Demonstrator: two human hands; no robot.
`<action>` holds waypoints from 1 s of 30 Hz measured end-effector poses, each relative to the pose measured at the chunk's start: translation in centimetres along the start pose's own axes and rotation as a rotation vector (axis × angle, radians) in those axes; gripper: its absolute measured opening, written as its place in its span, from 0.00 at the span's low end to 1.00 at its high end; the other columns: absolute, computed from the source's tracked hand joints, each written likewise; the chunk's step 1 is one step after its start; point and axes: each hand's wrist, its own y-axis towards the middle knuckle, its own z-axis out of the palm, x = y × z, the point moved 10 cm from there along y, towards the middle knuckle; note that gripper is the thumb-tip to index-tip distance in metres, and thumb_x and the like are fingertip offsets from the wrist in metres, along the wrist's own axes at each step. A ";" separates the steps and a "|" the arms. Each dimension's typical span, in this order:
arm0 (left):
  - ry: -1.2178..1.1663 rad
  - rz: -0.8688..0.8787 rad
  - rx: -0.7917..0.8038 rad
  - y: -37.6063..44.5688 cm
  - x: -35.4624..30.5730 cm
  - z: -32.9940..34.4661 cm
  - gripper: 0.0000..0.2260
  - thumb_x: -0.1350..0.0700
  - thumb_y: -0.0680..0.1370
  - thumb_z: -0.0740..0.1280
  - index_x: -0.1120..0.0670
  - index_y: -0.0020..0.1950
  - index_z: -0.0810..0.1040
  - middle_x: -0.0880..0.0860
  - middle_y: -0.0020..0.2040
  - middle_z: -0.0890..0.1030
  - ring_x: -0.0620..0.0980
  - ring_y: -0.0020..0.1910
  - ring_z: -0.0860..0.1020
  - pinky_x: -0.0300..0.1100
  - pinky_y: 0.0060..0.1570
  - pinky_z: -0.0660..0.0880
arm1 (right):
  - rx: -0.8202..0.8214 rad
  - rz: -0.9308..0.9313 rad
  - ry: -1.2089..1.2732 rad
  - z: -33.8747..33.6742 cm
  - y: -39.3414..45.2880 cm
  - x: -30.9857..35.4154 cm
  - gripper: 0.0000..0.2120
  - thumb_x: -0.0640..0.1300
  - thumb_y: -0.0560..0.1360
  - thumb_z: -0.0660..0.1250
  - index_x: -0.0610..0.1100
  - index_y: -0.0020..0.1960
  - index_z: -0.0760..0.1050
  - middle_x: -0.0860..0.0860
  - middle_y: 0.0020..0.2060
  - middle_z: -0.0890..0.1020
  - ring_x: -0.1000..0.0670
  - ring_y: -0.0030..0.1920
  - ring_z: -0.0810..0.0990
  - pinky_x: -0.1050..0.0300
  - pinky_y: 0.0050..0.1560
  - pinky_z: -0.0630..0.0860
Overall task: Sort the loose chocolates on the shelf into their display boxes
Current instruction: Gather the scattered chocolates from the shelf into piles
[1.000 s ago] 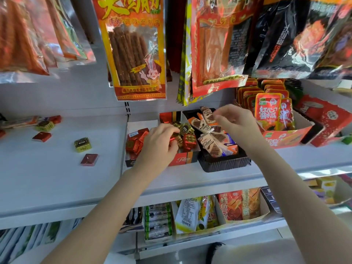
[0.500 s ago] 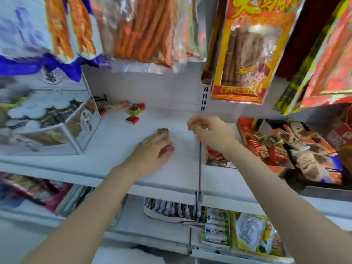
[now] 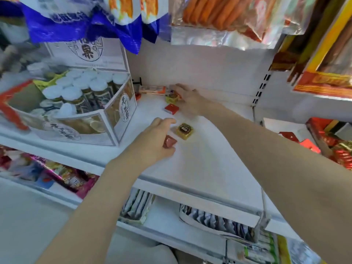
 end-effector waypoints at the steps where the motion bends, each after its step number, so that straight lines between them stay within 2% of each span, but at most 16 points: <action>1: 0.013 0.003 0.012 0.1 0.0 0.1 0.30 0.58 0.72 0.68 0.48 0.71 0.60 0.53 0.65 0.66 0.53 0.58 0.72 0.47 0.61 0.70 | 0.031 0.046 -0.045 0.5 0.7 -0.6 0.27 0.43 0.78 0.54 0.52 0.74 0.50 0.47 0.74 0.57 0.38 0.68 0.62 0.41 0.68 0.61; 4: 0.082 0.046 0.064 0.3 -0.9 1.0 0.31 0.62 0.75 0.63 0.43 0.73 0.55 0.49 0.70 0.62 0.53 0.63 0.64 0.44 0.62 0.64 | 0.068 0.139 -0.148 0.7 1.1 -1.7 0.26 0.43 0.77 0.53 0.51 0.74 0.51 0.43 0.70 0.62 0.39 0.67 0.61 0.42 0.64 0.64; 6: 0.127 0.072 0.093 0.3 -1.3 1.5 0.29 0.63 0.75 0.59 0.43 0.72 0.57 0.47 0.71 0.61 0.53 0.62 0.62 0.42 0.60 0.64 | 0.020 0.112 -0.147 -0.3 0.7 -1.6 0.24 0.43 0.76 0.57 0.46 0.71 0.58 0.44 0.68 0.63 0.39 0.66 0.62 0.44 0.64 0.65; 9: 0.083 0.061 0.071 0.4 -1.2 1.0 0.23 0.63 0.75 0.61 0.45 0.67 0.64 0.50 0.65 0.67 0.53 0.59 0.65 0.42 0.55 0.64 | -0.036 0.089 -0.069 -1.2 -0.9 -2.3 0.18 0.48 0.74 0.63 0.40 0.60 0.68 0.42 0.58 0.68 0.39 0.58 0.70 0.49 0.57 0.68; 12: 0.029 0.032 0.037 0.3 -1.0 0.3 0.15 0.59 0.73 0.66 0.49 0.58 0.69 0.52 0.57 0.70 0.54 0.55 0.69 0.42 0.52 0.67 | -0.075 0.046 -0.014 -1.7 -2.4 -2.3 0.13 0.45 0.73 0.65 0.38 0.53 0.71 0.45 0.48 0.66 0.40 0.49 0.73 0.50 0.53 0.72; 13: 0.021 0.024 0.032 0.3 -0.9 0.2 0.13 0.57 0.73 0.68 0.50 0.56 0.69 0.52 0.54 0.70 0.53 0.53 0.69 0.43 0.51 0.68 | -0.082 0.000 0.026 -1.8 -2.8 -1.8 0.14 0.43 0.73 0.66 0.38 0.55 0.70 0.45 0.49 0.65 0.40 0.48 0.73 0.49 0.53 0.72; 15: 0.007 0.020 0.014 0.3 -0.7 0.0 0.12 0.56 0.72 0.69 0.51 0.50 0.69 0.50 0.50 0.71 0.53 0.51 0.71 0.42 0.47 0.67 | -0.041 -0.152 0.101 -1.6 -3.4 0.7 0.21 0.38 0.72 0.65 0.42 0.65 0.66 0.44 0.54 0.65 0.42 0.49 0.73 0.50 0.54 0.72; 17: -0.016 0.011 -0.009 0.5 -0.4 -0.3 0.12 0.56 0.71 0.70 0.51 0.47 0.67 0.49 0.46 0.72 0.51 0.45 0.72 0.41 0.43 0.65 | 0.056 -0.284 0.057 -0.5 -3.7 3.2 0.26 0.36 0.74 0.62 0.47 0.70 0.63 0.45 0.63 0.66 0.45 0.54 0.72 0.55 0.58 0.69; 19: -0.025 -0.008 -0.024 0.5 -0.1 -0.4 0.13 0.56 0.71 0.70 0.51 0.47 0.66 0.48 0.42 0.73 0.47 0.38 0.71 0.41 0.40 0.64 | 0.102 -0.305 -0.041 0.2 -3.6 4.1 0.23 0.36 0.75 0.60 0.46 0.69 0.66 0.44 0.65 0.66 0.44 0.60 0.71 0.56 0.61 0.66; 21: -0.021 -0.018 -0.025 0.4 -0.2 -0.4 0.14 0.56 0.72 0.70 0.51 0.50 0.65 0.48 0.42 0.74 0.46 0.36 0.70 0.41 0.39 0.65 | 0.098 -0.243 -0.063 0.1 -3.7 3.5 0.17 0.38 0.75 0.61 0.42 0.64 0.70 0.43 0.57 0.68 0.42 0.54 0.73 0.54 0.57 0.69; 23: -0.025 -0.020 -0.013 0.3 -0.4 -0.3 0.16 0.58 0.72 0.68 0.51 0.55 0.66 0.49 0.46 0.76 0.47 0.37 0.72 0.42 0.41 0.68 | 0.096 -0.152 -0.030 -0.4 -5.1 2.2 0.15 0.40 0.73 0.64 0.42 0.59 0.71 0.46 0.49 0.66 0.43 0.47 0.73 0.53 0.53 0.72; 25: -0.018 -0.030 -0.005 0.1 -0.5 -0.3 0.19 0.59 0.72 0.68 0.50 0.60 0.66 0.50 0.52 0.77 0.50 0.43 0.74 0.44 0.47 0.71 | 0.077 -0.079 0.040 -1.0 -7.8 0.9 0.15 0.41 0.71 0.67 0.43 0.57 0.73 0.47 0.47 0.67 0.45 0.47 0.72 0.55 0.52 0.71; 28: -0.014 -0.025 -0.038 -0.3 -1.6 -0.8 0.21 0.58 0.72 0.68 0.50 0.62 0.66 0.52 0.57 0.77 0.53 0.50 0.77 0.47 0.52 0.73 | -0.105 0.018 0.172 -3.9 -13.7 -1.4 0.13 0.42 0.70 0.69 0.43 0.54 0.74 0.46 0.46 0.72 0.48 0.42 0.74 0.56 0.51 0.74; 30: -0.053 0.016 -0.060 -0.8 -3.6 -1.0 0.20 0.58 0.73 0.68 0.51 0.62 0.66 0.51 0.57 0.77 0.52 0.48 0.77 0.45 0.51 0.72 | -0.295 0.065 0.206 -7.3 -18.4 -3.2 0.12 0.42 0.70 0.70 0.44 0.53 0.75 0.47 0.47 0.74 0.49 0.38 0.77 0.61 0.45 0.74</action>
